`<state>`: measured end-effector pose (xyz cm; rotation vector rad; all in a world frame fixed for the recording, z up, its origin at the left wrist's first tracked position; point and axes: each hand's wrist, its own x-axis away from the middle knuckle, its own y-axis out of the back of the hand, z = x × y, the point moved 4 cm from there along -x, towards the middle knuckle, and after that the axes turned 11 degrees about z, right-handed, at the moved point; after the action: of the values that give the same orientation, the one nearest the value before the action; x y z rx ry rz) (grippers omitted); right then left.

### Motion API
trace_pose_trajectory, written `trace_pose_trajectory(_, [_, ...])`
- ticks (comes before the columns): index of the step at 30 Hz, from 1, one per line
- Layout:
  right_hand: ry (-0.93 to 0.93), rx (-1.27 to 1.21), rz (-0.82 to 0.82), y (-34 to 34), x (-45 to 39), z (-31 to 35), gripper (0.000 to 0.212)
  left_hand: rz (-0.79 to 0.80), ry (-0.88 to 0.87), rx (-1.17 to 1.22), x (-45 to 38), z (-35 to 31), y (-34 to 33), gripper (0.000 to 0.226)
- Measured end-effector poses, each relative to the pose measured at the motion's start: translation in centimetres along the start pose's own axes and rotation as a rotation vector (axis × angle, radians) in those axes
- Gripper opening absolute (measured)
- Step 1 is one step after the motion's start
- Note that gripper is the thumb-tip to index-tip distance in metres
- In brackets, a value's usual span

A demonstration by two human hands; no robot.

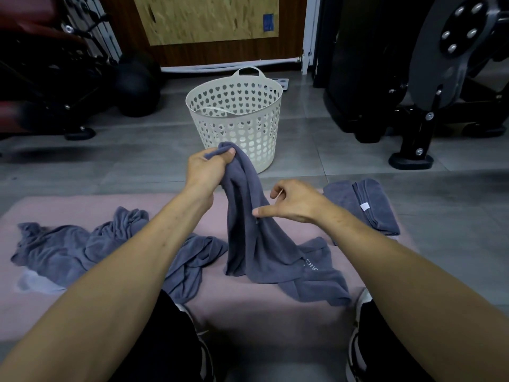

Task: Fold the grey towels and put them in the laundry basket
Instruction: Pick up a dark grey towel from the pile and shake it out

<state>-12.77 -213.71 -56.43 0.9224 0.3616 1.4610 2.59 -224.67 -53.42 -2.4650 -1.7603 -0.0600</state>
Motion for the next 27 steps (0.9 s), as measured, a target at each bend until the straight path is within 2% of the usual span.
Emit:
trace_pose_trajectory(2, [0.005,0.085,-0.043,-0.7,-0.1,0.8,0.067,0.001,0.019,0.032,0.0,0.1,-0.2,0.008])
trace_pose_trajectory(3, [0.006,0.146,-0.061,-1.0,-0.2,1.1,0.061,0.007,0.023,0.046,0.1,0.2,-0.3,0.008])
trace_pose_trajectory(6, [-0.021,0.310,-0.120,-1.4,-0.6,1.2,0.021,0.032,0.021,0.071,0.0,0.5,-0.2,0.007])
trace_pose_trajectory(8, [-0.071,0.281,-0.219,-0.5,-0.7,0.6,0.018,0.031,0.020,0.021,-0.3,0.7,0.2,0.007])
trace_pose_trajectory(10, [-0.081,0.098,-0.355,1.0,-0.8,-0.2,0.018,0.062,0.046,-0.114,-0.8,0.9,0.5,0.010])
trace_pose_trajectory(13, [-0.012,-0.378,-0.488,2.5,-1.6,-1.9,0.023,0.162,0.135,-0.364,-1.7,2.1,1.0,0.021])
trace_pose_trajectory(15, [0.032,-0.497,-0.564,3.4,-1.7,-2.9,0.024,0.136,0.144,-0.494,-2.2,2.7,1.8,0.016])
trace_pose_trajectory(18, [0.066,-0.573,-0.622,4.6,-1.4,-3.8,0.023,0.039,0.024,-0.551,-2.3,2.2,2.7,0.023])
trace_pose_trajectory(21, [0.078,-0.567,-0.621,5.7,-0.4,-4.0,0.019,0.113,-0.057,-0.715,-1.6,1.1,2.2,0.022])
trace_pose_trajectory(24, [0.102,-0.488,-0.676,7.0,2.3,-2.6,0.020,0.122,-0.193,-0.839,-0.8,-1.2,1.8,0.016])
trace_pose_trajectory(27, [0.188,-0.370,-0.728,9.3,5.4,0.6,0.017,0.027,-0.350,-1.010,0.7,-5.7,1.4,0.024])
